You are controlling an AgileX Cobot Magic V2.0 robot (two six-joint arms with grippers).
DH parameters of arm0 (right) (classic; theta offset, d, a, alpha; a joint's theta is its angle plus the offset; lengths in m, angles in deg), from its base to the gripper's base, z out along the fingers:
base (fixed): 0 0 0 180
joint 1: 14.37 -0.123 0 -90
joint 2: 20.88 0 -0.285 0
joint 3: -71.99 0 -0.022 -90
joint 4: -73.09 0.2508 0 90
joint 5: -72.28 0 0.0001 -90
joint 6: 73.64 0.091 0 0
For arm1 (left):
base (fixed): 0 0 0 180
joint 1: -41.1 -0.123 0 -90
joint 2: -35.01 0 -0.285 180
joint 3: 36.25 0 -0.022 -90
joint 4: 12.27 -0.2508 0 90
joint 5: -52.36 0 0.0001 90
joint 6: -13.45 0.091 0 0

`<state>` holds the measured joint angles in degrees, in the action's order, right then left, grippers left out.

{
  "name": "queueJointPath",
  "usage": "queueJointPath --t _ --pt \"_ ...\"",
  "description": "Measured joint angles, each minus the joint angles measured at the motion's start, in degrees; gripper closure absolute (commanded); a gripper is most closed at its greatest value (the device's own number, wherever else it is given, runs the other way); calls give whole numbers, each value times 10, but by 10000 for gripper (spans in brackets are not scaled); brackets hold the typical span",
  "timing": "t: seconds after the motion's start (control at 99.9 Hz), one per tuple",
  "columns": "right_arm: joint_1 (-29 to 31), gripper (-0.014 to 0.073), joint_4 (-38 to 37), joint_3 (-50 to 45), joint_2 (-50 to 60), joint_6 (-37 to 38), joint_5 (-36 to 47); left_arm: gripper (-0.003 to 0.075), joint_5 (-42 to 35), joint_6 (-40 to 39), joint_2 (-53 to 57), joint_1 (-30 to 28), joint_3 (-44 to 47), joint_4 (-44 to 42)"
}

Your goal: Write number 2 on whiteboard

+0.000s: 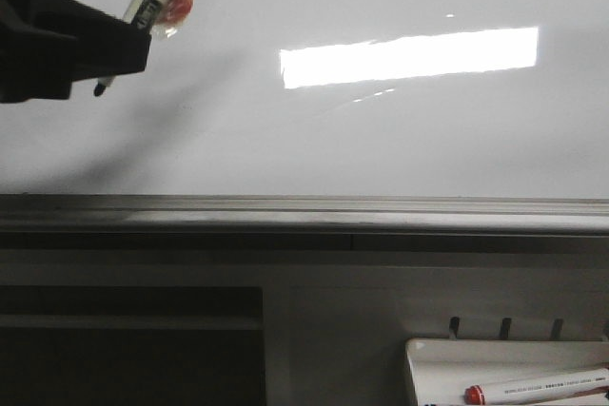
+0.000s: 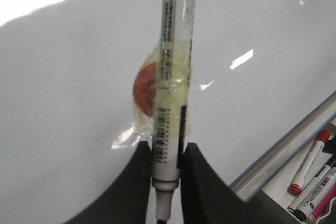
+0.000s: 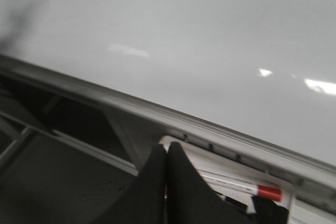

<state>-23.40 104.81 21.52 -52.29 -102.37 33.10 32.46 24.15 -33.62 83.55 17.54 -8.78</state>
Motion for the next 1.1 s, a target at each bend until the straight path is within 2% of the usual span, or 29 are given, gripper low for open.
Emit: queueJointPath --t 0.09,0.16,0.33,0.4,0.611,0.841,1.101 --pt "-35 641 62 4 -24 -89 -3 741 31 0 28 0 0 -65" --pt "-70 549 85 14 -51 -130 -4 741 66 0 51 0 0 -112" --pt "-160 69 96 41 -130 -187 25 741 144 0 109 0 0 -167" --pt "-196 -15 98 53 -161 -200 60 741 169 0 133 0 0 -180" --pt "-288 36 103 106 -256 -242 153 740 204 0 180 0 0 -196" --pt "-331 60 104 167 -345 -259 165 740 225 1 184 21 1 -228" --pt "-377 61 105 200 -362 -299 177 741 231 1 184 70 1 -279"
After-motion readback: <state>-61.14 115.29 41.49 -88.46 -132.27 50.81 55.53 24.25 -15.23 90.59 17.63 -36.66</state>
